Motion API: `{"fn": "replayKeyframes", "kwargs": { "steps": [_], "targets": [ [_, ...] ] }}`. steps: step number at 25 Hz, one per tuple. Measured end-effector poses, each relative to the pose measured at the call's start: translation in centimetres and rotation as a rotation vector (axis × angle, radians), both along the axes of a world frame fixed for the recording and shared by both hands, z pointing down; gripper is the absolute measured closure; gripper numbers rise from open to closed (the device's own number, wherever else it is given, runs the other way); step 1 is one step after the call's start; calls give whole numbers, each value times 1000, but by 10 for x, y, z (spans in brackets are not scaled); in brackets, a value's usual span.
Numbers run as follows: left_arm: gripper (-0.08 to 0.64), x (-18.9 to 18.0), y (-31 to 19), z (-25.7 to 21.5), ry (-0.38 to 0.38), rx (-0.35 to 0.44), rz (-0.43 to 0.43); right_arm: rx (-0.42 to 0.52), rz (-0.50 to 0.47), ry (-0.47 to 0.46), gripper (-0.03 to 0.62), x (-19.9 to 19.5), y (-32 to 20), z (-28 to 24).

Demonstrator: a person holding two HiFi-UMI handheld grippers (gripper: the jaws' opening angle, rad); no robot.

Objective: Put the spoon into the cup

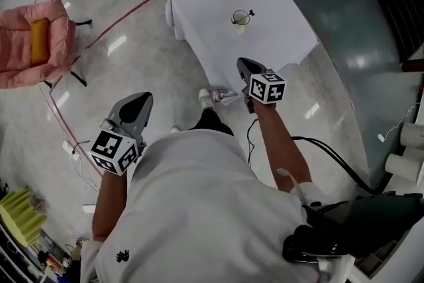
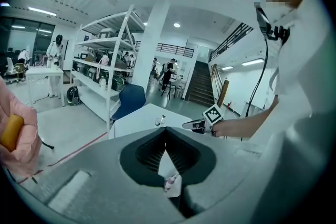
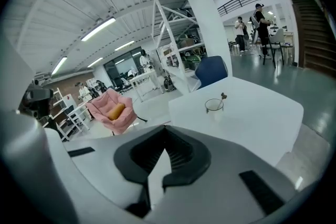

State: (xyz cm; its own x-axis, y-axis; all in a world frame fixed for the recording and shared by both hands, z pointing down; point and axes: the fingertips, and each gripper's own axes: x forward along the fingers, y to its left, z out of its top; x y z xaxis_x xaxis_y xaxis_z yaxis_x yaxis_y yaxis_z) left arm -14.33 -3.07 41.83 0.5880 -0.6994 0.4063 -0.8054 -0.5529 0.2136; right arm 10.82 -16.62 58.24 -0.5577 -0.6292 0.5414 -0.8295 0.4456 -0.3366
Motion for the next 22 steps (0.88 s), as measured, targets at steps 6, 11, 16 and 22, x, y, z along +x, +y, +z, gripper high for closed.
{"fn": "replayKeyframes", "kwargs": {
  "steps": [6,11,16,22],
  "targets": [
    [549,-19,48,6,35,-15,19,6,-101,-13,584,-50,88,-30],
    [549,-30,83,17,49,-26,40,10,-156,5,584,-76,152,-37],
    [549,-33,108,24,60,-39,54,27,-213,26,584,-93,195,-46],
    [549,-31,128,34,55,-63,81,51,-252,15,584,-113,221,-59]
  ]
}}
